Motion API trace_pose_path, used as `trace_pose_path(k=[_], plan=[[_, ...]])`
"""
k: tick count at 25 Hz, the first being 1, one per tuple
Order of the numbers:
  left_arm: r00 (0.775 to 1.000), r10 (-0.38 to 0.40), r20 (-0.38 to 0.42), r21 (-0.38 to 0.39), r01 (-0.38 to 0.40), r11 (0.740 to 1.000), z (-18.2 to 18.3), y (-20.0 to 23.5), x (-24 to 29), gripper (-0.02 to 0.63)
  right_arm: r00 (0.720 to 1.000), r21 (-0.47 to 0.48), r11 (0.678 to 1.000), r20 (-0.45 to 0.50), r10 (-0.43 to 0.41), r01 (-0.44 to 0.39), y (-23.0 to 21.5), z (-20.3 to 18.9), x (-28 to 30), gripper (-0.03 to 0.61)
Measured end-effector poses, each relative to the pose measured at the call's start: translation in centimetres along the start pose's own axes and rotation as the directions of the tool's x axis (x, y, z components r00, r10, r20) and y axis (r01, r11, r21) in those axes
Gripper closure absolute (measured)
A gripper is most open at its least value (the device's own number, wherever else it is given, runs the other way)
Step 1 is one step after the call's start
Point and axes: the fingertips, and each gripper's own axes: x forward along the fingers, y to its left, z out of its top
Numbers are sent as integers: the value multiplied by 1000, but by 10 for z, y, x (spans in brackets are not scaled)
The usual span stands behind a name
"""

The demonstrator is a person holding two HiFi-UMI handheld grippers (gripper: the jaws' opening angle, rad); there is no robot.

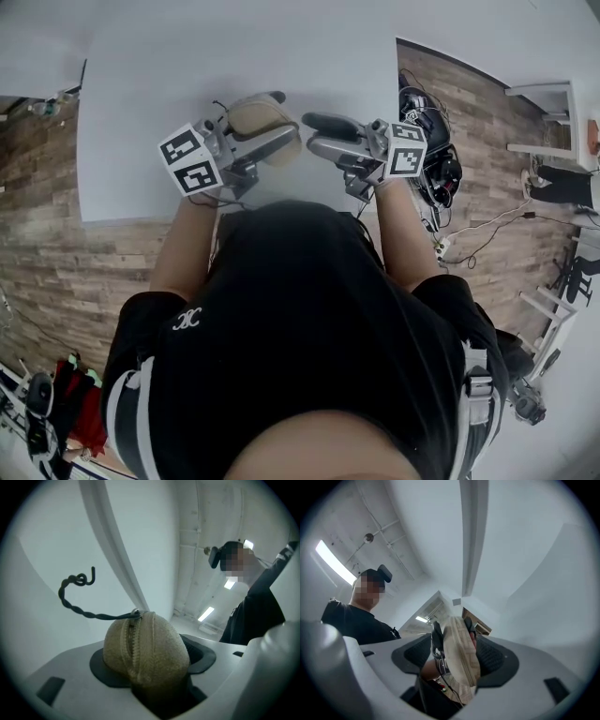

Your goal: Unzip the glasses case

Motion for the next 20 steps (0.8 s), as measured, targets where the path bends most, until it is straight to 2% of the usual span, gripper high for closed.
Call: trace_pose_path(k=[3,6,9,11,12,14,15,16,20], plan=[[992,89,-85,92,-81,992,-7,8,-2,319,996,-99,991,43,-81,85,4,24,-8,298],[963,182,-200,228,-135,964,-23,14,7,322,983,-223,957,16,-186,184,8,39,-12,298],[913,279,-299,375,-157,914,-43,21,14,324,954,-339,900,-25,-298,273,8,41,-5,299],[870,347,-350,463,-161,872,-56,26,16,324,923,-416,851,-65,-378,319,6,35,4,305],[845,380,-375,504,-158,849,-62,29,16,324,902,-462,817,-80,-425,345,3,33,9,327],[797,435,-419,569,-142,810,-71,37,15,324,855,-557,740,-96,-509,377,-2,29,21,461],[777,456,-434,592,-136,794,-75,40,14,325,842,-589,717,-109,-528,373,-4,27,27,472],[758,477,-444,612,-133,780,-78,43,13,325,837,-604,711,-128,-531,359,-4,25,33,472],[681,565,-466,705,-100,702,-91,50,12,324,843,-595,736,-173,-509,323,-4,16,45,472]])
